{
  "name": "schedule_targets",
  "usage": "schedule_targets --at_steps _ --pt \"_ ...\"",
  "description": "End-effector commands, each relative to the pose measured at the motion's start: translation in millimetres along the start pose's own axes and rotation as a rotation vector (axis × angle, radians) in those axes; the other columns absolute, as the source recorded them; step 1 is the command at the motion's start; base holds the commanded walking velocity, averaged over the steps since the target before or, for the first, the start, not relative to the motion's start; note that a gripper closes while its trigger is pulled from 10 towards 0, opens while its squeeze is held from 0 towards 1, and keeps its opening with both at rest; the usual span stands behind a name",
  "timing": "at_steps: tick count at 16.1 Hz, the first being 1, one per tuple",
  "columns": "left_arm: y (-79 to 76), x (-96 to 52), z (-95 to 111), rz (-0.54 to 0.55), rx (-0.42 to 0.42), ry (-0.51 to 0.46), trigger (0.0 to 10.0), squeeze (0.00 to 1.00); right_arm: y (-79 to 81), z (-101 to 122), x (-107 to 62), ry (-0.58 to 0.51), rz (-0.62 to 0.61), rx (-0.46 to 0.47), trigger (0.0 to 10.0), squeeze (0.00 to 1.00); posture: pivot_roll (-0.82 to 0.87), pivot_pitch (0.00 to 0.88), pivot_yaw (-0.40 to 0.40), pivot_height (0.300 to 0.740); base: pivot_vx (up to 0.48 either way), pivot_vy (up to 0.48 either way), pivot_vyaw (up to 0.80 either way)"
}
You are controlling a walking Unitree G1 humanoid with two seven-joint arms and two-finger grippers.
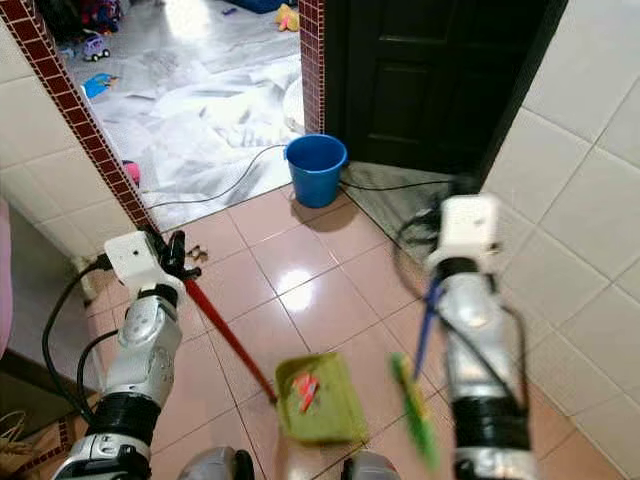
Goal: Sweep floor
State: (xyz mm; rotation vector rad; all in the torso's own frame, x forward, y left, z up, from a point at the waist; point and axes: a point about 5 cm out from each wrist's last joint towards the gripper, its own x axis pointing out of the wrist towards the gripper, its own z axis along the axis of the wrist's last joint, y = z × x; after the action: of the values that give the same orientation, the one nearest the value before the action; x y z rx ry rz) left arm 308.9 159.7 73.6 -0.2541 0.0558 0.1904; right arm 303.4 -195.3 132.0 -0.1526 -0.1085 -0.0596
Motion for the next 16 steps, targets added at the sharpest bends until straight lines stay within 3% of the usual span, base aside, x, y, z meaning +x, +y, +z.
schedule_targets --at_steps 1,6,10,12,16 --pt "-0.8 6.9 24 -0.016 -0.018 -0.092 10.0 0.00 9.2 11 -2.5 -0.072 0.042 -0.029 10.0 0.00 -0.10 0.000 0.045 0.740 0.000 0.000 0.00" --pt "0.6 8.8 36 -0.018 -0.039 -0.129 10.0 0.00 7.1 30 3.4 -0.180 0.049 -0.085 10.0 0.00 -0.10 0.000 0.049 0.740 0.253 0.000 0.00" --pt "-9.1 10.0 59 -0.040 -0.077 -0.202 10.0 0.00 9.0 31 3.0 -0.190 0.049 -0.087 10.0 0.00 -0.11 0.000 0.054 0.740 0.389 0.000 0.00" --pt "-12.7 14.9 85 -0.037 -0.105 -0.277 10.0 0.00 16.9 29 -0.3 -0.192 0.065 -0.081 10.0 0.00 -0.10 0.000 0.054 0.740 0.443 0.000 0.00" --pt "-11.4 18.0 98 -0.032 -0.111 -0.308 10.0 0.00 18.2 27 -0.6 -0.187 0.070 -0.081 10.0 0.00 -0.10 0.000 0.057 0.740 0.464 0.000 0.00"
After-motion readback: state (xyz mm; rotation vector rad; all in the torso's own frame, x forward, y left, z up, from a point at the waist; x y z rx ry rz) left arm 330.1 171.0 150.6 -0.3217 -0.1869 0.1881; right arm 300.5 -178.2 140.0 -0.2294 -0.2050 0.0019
